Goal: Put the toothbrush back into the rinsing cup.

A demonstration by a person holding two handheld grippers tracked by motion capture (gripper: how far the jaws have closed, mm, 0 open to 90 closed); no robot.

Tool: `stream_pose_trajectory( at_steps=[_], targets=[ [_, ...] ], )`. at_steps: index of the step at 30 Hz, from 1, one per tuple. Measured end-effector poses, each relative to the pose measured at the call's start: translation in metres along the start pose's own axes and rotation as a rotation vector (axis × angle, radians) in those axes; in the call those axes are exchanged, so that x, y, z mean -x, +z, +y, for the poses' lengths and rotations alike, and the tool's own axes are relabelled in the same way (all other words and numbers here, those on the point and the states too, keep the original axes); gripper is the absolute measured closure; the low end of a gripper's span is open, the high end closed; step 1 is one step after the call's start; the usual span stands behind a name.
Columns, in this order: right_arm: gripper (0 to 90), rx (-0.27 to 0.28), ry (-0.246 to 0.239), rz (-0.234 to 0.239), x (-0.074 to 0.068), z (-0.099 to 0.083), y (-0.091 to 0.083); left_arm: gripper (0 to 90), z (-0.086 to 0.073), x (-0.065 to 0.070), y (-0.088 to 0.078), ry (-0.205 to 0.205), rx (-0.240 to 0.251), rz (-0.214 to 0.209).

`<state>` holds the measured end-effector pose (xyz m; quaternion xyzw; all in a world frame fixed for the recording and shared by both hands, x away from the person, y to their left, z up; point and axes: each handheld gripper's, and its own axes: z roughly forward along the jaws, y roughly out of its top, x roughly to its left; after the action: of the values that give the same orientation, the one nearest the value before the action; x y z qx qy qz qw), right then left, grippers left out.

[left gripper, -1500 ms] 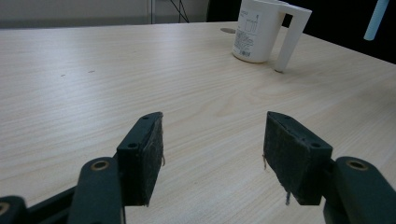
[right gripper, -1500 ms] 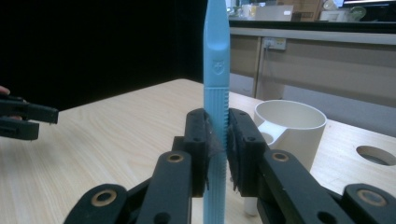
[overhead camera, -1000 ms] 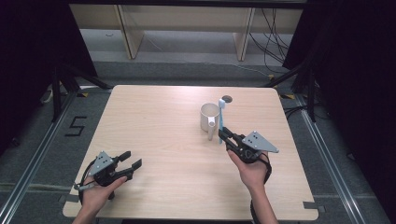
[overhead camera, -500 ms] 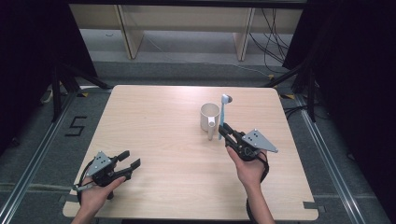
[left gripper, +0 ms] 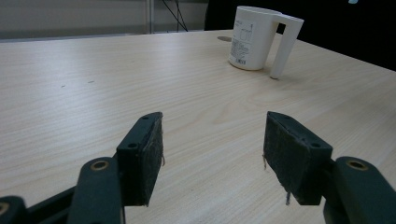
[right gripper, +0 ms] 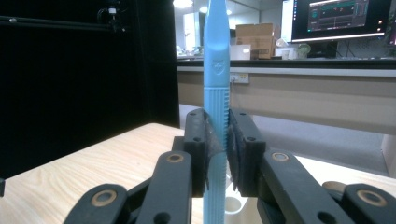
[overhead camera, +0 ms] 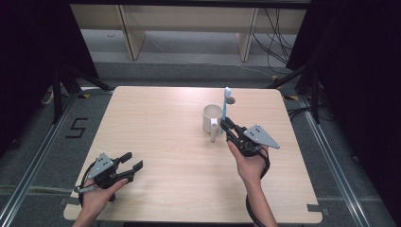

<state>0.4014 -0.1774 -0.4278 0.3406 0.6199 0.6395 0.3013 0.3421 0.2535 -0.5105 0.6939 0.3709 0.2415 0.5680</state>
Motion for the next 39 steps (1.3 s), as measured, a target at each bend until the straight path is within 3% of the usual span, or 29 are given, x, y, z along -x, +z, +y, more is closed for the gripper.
stream_pose_trajectory(
  at_steps=[2, 3, 4, 8, 11, 12, 14, 20, 21, 25, 30, 39],
  targets=[
    [79.2, -0.001, 0.007, -0.004, 0.000, 0.001, 0.001, 37.2, 0.000, 0.001, 0.000, -0.002, 0.000, -0.001],
    [79.2, -0.002, -0.018, -0.007, 0.001, 0.002, 0.002, 37.2, 0.000, 0.001, 0.000, -0.003, 0.001, 0.000],
    [79.2, 0.014, 0.009, 0.002, -0.001, 0.004, 0.004, 37.1, 0.000, 0.000, 0.000, -0.003, 0.003, -0.001],
    [79.2, 0.026, -0.010, -0.007, -0.001, 0.008, 0.007, 37.0, 0.000, 0.001, 0.000, -0.002, 0.003, -0.001],
    [79.2, 0.017, 0.004, -0.004, -0.002, 0.009, 0.008, 37.0, 0.000, 0.001, 0.000, -0.004, 0.002, -0.002],
    [79.2, 0.036, 0.004, -0.001, -0.001, 0.010, 0.011, 37.0, 0.000, 0.001, 0.000, -0.005, 0.005, -0.004],
    [79.2, 0.014, 0.015, -0.004, -0.002, 0.010, 0.012, 37.0, 0.000, 0.001, 0.000, -0.006, 0.003, -0.003],
    [79.2, 0.030, 0.003, -0.007, -0.001, 0.012, 0.017, 37.0, 0.000, 0.001, 0.000, -0.004, 0.003, -0.003],
    [79.2, 0.032, -0.018, -0.010, 0.001, 0.013, 0.017, 37.0, 0.000, 0.001, 0.000, -0.004, 0.003, -0.003],
    [79.2, 0.033, 0.003, -0.011, 0.000, 0.015, 0.020, 37.0, 0.000, 0.001, 0.000, -0.005, 0.003, -0.006],
    [79.2, 0.029, -0.017, -0.026, 0.002, 0.017, 0.023, 37.0, 0.001, 0.002, 0.000, -0.005, 0.004, -0.008],
    [79.2, 0.034, 0.000, -0.019, 0.003, 0.013, 0.032, 37.0, 0.000, 0.002, 0.000, -0.006, 0.004, -0.009]
  ],
)
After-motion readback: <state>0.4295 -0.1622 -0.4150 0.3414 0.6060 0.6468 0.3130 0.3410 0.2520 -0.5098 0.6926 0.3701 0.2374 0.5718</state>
